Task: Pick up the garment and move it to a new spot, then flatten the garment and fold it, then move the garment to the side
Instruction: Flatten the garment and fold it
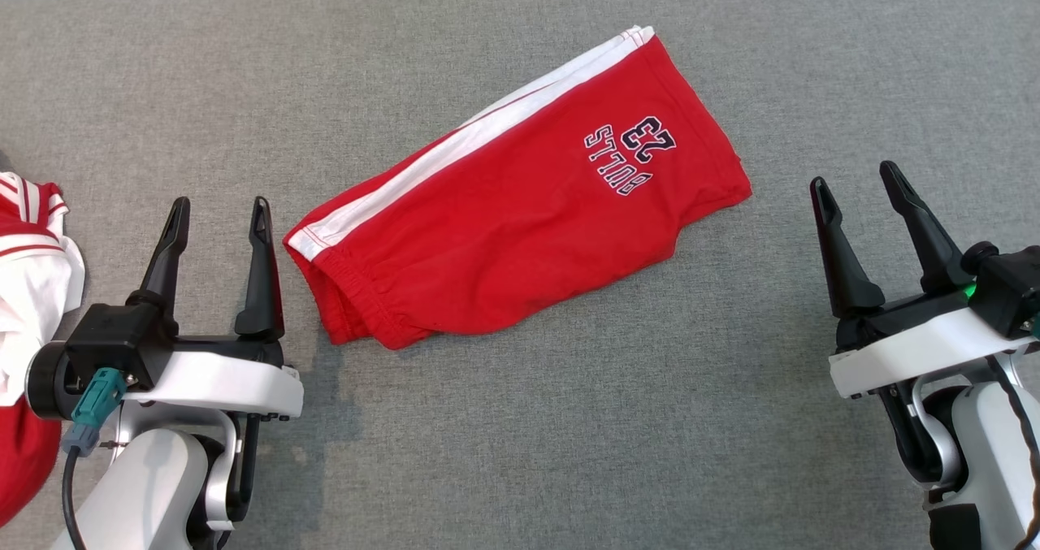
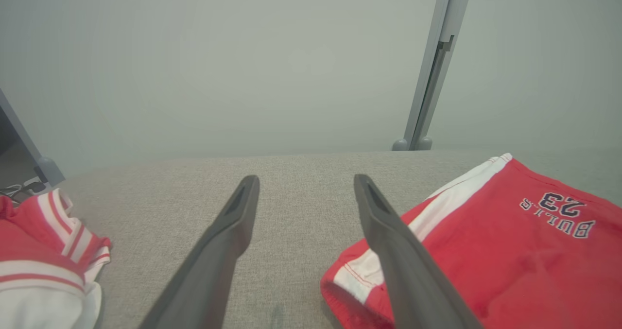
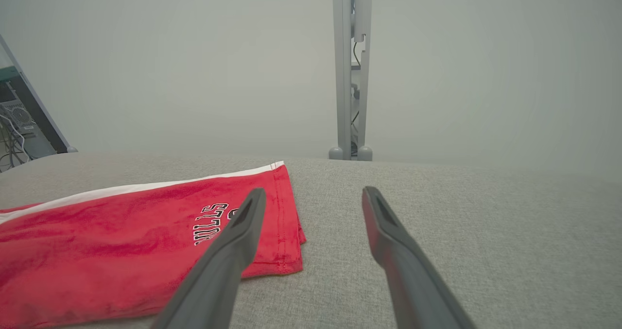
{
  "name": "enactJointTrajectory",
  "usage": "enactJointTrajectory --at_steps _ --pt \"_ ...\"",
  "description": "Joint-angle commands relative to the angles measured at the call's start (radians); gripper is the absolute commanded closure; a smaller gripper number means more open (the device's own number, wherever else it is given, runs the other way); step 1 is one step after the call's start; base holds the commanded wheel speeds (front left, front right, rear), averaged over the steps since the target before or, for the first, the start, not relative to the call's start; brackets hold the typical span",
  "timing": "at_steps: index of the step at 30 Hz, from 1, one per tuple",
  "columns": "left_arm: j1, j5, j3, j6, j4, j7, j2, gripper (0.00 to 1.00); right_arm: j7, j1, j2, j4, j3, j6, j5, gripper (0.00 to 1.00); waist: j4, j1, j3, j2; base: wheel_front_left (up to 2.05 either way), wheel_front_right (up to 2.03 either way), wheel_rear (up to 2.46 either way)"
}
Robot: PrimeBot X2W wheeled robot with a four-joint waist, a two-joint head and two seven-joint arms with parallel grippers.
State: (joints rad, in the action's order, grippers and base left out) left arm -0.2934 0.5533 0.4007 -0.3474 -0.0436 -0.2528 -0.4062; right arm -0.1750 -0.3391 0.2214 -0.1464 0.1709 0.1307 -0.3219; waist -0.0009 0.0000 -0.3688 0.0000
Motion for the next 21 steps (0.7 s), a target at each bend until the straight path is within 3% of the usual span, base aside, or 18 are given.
enactJointTrajectory --at_steps 1,11,21 --pt "-0.001 -0.002 -0.003 0.001 -0.002 -0.002 -0.009 0.0 0.006 0.007 0.0 0.006 -0.004 0.0 0.006 0.0 0.001 0.0 0.001 0.0 0.0 0.0 0.0" --pt "-0.027 -0.01 0.013 0.001 0.012 0.003 0.0 0.0 0.038 -0.054 0.024 0.008 -0.025 0.0 -0.015 0.0 0.035 0.0 -0.032 0.0 0.0 0.0 0.0" --pt "-0.074 -0.022 0.036 0.031 0.005 -0.004 0.031 0.0 0.106 -0.235 0.099 -0.215 0.122 0.0 -0.077 0.0 0.103 0.0 -0.087 0.0 0.0 0.0 0.0"
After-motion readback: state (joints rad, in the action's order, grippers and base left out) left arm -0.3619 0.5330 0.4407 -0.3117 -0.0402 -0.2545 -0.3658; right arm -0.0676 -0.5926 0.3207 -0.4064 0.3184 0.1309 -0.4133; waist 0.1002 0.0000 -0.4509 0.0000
